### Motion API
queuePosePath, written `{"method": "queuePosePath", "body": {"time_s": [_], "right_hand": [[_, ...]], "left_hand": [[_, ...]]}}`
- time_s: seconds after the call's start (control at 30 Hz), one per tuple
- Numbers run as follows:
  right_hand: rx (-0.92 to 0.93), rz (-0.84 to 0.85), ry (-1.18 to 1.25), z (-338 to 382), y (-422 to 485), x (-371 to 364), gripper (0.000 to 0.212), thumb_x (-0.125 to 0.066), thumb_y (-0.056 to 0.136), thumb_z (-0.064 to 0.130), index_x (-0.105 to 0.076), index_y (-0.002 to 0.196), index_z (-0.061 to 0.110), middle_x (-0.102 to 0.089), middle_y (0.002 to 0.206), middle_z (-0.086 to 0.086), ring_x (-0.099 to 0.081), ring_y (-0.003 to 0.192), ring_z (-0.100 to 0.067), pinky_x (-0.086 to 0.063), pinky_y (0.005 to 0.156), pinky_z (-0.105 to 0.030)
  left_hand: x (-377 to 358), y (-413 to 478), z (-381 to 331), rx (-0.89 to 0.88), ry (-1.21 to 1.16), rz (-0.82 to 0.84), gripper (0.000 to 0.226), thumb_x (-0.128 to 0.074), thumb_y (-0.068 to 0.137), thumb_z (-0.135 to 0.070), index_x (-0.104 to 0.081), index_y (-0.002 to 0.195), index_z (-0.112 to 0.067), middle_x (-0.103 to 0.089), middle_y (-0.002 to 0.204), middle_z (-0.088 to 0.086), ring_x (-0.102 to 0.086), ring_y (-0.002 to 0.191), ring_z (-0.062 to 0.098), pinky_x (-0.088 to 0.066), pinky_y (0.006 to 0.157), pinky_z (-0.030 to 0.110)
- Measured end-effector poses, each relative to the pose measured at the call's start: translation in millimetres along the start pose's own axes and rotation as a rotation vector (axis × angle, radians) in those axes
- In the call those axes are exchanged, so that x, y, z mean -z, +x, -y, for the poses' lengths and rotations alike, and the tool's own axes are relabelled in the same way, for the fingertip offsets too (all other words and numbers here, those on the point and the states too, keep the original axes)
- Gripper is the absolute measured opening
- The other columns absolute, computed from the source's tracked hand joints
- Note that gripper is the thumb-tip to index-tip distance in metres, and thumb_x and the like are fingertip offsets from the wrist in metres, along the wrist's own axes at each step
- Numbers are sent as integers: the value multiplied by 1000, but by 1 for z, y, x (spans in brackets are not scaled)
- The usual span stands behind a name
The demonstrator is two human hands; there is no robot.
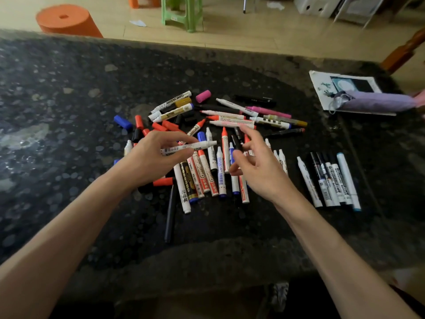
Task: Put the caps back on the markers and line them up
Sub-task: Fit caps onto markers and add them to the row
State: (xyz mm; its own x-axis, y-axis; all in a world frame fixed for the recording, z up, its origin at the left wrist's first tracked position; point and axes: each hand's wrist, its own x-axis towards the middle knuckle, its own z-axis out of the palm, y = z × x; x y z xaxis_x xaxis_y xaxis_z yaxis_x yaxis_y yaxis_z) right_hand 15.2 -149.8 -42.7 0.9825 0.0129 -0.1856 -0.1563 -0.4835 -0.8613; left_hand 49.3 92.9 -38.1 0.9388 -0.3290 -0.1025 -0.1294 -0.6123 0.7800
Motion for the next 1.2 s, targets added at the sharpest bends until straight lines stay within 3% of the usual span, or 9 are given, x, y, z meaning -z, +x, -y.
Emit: {"method": "queuePosePath", "body": {"time_s": [0.17,0.23,0.37,0.47,0.57,0.7,0.8,0.97,1.2], "right_hand": [[74,-112,43,2,4,3,24,-79,92,18,-72,113,27,-74,107,10,-73,94,-6,-61,84,-28],[134,-97,43,3,4,1,24,-76,94,16,-76,113,30,-74,111,12,-71,104,-6,-60,91,-33],[186,-102,27,4,5,-3,27,-73,96,17,-75,116,34,-69,121,15,-66,113,-5,-58,98,-37],[213,-115,-28,5,7,-5,24,-74,96,21,-75,117,33,-68,117,16,-66,108,-4,-58,96,-36],[231,-98,-85,5,6,-6,25,-74,96,23,-75,119,34,-70,111,21,-67,103,2,-57,92,-27],[239,-65,-178,6,4,-3,31,-73,96,29,-72,125,37,-71,109,24,-64,104,9,-53,90,-14],[252,-49,-151,9,2,-2,31,-78,93,26,-71,122,33,-73,99,18,-70,93,5,-56,86,-14],[296,-66,-88,11,-1,-4,21,-76,94,22,-77,114,20,-77,94,12,-75,85,-1,-63,81,-29],[289,-152,-26,7,-8,-13,24,-76,94,21,-78,118,20,-78,99,11,-74,88,-2,-62,85,-30]], "left_hand": [[3,0,2,29,-6,-14,22,-67,94,-43,-72,115,-47,-71,100,-20,-66,96,4,-53,83,27],[2,-1,3,19,3,-4,21,-68,94,-42,-72,114,-49,-71,100,-23,-65,98,-1,-52,86,28],[4,-2,2,23,20,10,22,-68,94,-42,-72,116,-48,-73,99,-17,-69,95,10,-55,91,46],[3,-2,1,27,21,14,23,-68,95,-41,-71,116,-48,-72,98,-18,-67,96,6,-55,92,41],[1,-1,1,36,30,27,24,-68,95,-40,-71,117,-47,-72,99,-20,-66,96,-1,-55,91,35],[2,-1,2,22,59,44,25,-66,95,-42,-71,119,-45,-74,96,-13,-70,91,12,-56,87,48],[2,-1,0,0,52,51,26,-65,95,-40,-70,121,-45,-72,99,-17,-67,95,4,-55,82,32],[-4,-2,-6,-56,30,25,26,-64,98,-33,-70,120,-43,-68,101,-28,-62,99,-13,-44,82,11],[-7,-8,-12,-118,22,-22,28,-62,99,-25,-70,123,-39,-66,89,-31,-65,89,-13,-51,74,11]]}}
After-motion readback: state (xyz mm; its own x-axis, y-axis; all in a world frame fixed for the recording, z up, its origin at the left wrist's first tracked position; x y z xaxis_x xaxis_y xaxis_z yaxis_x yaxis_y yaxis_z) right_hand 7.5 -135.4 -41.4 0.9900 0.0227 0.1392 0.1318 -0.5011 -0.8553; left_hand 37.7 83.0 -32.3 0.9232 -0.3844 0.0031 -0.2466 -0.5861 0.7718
